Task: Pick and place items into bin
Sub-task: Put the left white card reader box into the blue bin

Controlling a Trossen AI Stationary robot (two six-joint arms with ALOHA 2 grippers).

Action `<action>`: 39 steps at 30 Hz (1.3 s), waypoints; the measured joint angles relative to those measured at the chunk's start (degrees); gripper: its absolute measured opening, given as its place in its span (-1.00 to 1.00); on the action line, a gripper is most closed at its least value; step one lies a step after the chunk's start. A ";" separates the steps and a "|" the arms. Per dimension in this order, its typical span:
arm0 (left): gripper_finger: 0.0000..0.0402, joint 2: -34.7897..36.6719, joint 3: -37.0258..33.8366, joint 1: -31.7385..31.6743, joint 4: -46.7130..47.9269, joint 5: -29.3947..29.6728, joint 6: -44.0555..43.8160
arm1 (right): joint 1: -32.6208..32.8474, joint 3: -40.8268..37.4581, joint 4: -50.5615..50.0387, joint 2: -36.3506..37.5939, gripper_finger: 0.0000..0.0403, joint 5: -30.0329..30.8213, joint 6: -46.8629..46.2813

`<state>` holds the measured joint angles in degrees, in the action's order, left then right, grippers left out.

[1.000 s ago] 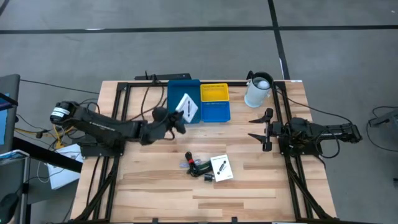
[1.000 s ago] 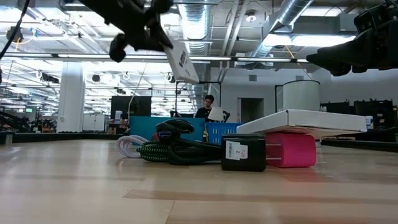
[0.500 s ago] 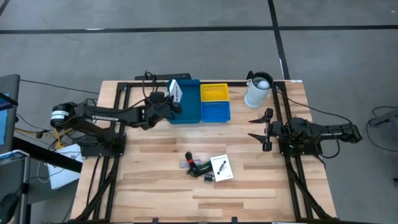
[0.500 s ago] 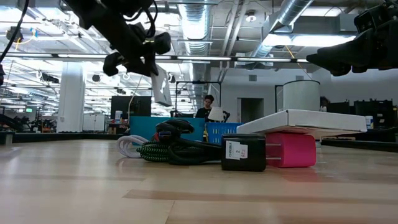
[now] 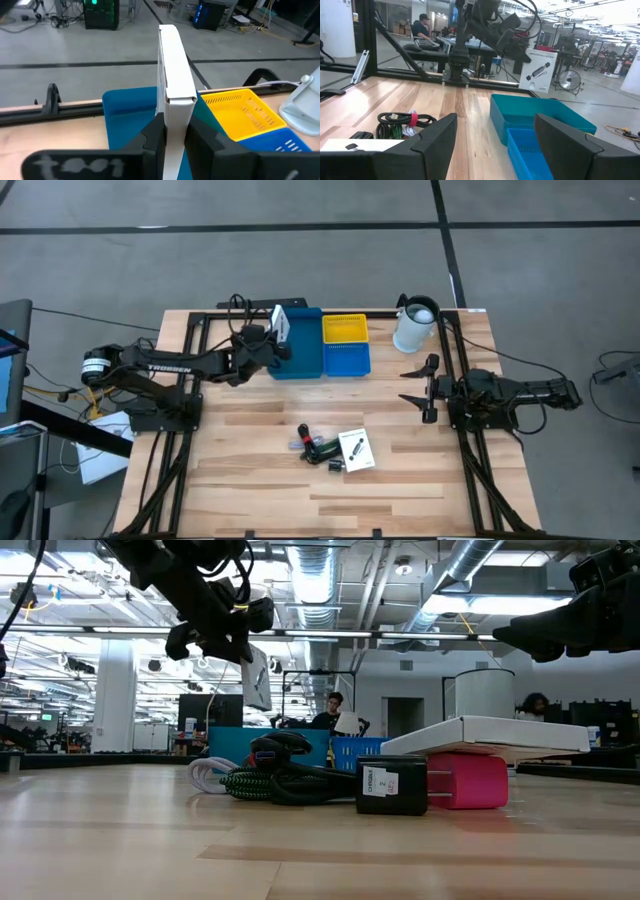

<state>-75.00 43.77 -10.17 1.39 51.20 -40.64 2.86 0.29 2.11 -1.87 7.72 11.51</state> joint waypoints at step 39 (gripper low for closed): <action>-0.77 -27.60 28.13 -11.42 -12.22 -29.26 21.25 | 0.00 0.00 0.00 0.02 0.29 -0.12 0.00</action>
<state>-102.60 71.90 -21.59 -10.83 21.94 -19.39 2.86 0.29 2.11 -1.85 7.60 11.51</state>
